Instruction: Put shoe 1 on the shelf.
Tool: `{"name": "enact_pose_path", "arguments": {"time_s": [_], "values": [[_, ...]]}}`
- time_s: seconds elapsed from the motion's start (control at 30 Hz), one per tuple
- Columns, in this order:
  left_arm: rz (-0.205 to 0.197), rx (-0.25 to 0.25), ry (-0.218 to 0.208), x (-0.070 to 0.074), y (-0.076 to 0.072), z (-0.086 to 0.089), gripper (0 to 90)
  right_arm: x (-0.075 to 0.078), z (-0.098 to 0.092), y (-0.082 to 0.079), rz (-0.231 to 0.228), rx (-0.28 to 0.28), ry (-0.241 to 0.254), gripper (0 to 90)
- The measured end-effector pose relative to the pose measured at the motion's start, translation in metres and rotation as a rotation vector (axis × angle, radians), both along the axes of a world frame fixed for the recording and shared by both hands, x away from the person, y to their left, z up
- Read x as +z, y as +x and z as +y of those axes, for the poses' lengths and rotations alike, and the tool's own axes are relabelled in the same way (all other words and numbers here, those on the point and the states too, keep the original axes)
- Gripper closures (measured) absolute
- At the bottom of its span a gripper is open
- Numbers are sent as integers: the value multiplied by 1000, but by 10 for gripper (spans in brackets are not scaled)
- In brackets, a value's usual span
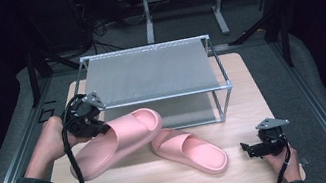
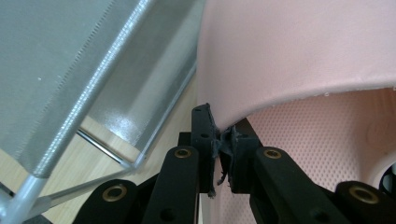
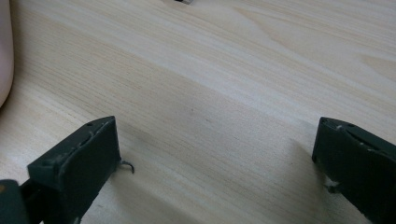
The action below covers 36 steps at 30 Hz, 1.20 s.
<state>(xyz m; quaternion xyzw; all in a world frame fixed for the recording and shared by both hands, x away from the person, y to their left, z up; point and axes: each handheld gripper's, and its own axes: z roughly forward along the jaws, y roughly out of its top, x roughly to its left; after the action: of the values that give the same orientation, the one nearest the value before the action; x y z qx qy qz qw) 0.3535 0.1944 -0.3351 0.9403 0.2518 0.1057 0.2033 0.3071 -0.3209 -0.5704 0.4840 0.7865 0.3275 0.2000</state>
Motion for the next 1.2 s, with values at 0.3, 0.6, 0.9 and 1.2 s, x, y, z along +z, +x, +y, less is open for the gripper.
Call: {"name": "enact_pose_path", "arguments": {"time_s": [0.3, 0.6, 0.9, 1.2], "values": [[-9, 86, -43, 26, 13, -2, 840, 0, 0, 0, 0, -7, -6, 4], [-15, 165, -63, 43, 27, -9, 840, 0, 0, 0, 0, -8, -7, 3], [-15, 229, -42, 54, 48, -23, 840, 1, 0, 0, 7, -1, -4, 3], [-14, 323, -37, 60, 69, -34, 840, 1, 0, 0, 7, -1, -4, 3]]}}
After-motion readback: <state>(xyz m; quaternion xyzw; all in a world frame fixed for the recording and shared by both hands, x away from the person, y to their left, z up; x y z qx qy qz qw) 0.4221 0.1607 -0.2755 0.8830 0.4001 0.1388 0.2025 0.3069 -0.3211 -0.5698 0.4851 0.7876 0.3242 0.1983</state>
